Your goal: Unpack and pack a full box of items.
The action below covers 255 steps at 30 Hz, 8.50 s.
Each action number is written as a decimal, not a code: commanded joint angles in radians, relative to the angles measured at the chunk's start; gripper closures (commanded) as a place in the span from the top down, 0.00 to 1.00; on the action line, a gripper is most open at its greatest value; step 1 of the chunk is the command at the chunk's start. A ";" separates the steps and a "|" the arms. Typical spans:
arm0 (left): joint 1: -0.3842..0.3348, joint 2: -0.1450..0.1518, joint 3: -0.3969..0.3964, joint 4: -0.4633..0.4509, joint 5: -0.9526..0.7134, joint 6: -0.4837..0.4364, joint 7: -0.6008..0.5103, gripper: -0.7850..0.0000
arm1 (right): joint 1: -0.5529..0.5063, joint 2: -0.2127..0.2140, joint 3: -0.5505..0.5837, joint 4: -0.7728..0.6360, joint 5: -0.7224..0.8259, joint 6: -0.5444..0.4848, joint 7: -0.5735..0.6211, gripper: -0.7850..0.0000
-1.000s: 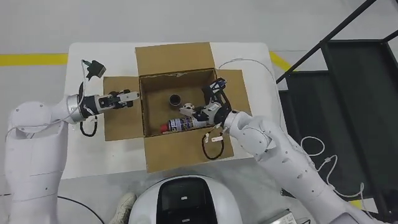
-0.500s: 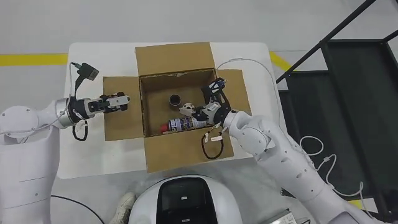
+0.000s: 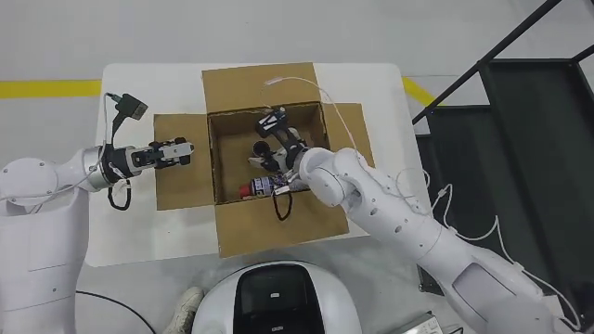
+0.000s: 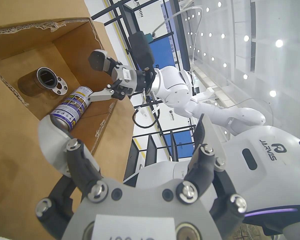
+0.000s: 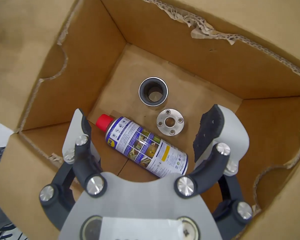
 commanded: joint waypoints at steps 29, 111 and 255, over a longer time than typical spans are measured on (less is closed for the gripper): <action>0.030 0.025 -0.079 0.041 -0.068 0.031 0.048 1.00 | 0.141 -0.129 -0.148 0.280 -0.013 -0.026 -0.017 1.00; 0.030 0.025 -0.079 0.041 -0.068 0.031 0.048 1.00 | -0.496 0.015 0.683 -0.581 -0.314 -0.183 0.177 0.00; 0.030 0.025 -0.079 0.041 -0.068 0.031 0.048 1.00 | -0.339 0.012 0.525 -0.343 -0.173 -0.358 0.136 1.00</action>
